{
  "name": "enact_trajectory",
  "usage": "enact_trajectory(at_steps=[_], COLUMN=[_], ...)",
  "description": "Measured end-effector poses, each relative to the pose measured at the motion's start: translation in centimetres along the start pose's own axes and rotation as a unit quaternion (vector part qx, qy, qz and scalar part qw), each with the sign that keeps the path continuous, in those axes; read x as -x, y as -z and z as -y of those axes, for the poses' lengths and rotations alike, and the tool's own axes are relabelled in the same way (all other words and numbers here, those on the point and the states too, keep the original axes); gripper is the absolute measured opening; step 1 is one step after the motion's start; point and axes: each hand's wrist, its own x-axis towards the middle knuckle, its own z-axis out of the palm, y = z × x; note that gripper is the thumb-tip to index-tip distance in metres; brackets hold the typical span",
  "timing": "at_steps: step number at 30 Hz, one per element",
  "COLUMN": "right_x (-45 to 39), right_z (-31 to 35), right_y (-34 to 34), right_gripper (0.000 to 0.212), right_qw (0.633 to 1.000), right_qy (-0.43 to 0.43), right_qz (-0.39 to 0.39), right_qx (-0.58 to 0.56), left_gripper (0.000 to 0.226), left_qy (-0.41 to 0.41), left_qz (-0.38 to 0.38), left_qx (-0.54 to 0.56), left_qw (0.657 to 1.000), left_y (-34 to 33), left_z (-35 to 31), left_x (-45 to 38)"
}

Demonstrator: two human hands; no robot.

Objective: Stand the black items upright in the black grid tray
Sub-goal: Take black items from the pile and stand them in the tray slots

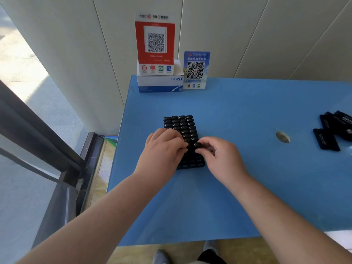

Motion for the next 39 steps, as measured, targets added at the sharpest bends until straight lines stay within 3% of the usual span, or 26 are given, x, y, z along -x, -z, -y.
enact_trajectory(at_steps=[9,15,18,26,31,39], right_x=[1.1,3.2,5.5,15.4,21.7,27.0], right_z=[-0.1,-1.8,-3.2,-8.1,-11.5,-15.7], right_y=[1.3,7.5,11.7,21.3,27.2,34.7], right_gripper=[0.023,0.029,0.031,0.043,0.044,0.045], right_qw=[0.998,0.993,0.985,0.943,0.924,0.925], right_qy=[-0.055,-0.074,-0.093,-0.182,-0.23,-0.226], right_qz=[0.021,-0.058,-0.101,-0.13,-0.14,-0.12], right_qx=[0.024,0.069,0.109,0.247,0.273,0.279], left_gripper=[0.019,0.015,0.022,0.057,0.058,0.058], left_qy=[0.018,-0.063,-0.092,-0.112,-0.141,-0.136], left_qz=[0.002,0.014,0.041,0.241,0.254,0.251], left_qx=[0.001,-0.007,-0.014,-0.071,-0.06,-0.055], left_qw=[1.0,0.998,0.995,0.961,0.955,0.957], left_y=[0.8,0.9,-0.4,-6.7,-10.0,-14.1], left_z=[-0.5,-4.2,-7.5,-19.0,-27.5,-38.5], left_x=[-0.2,-1.6,-2.6,-2.1,-1.4,-0.1])
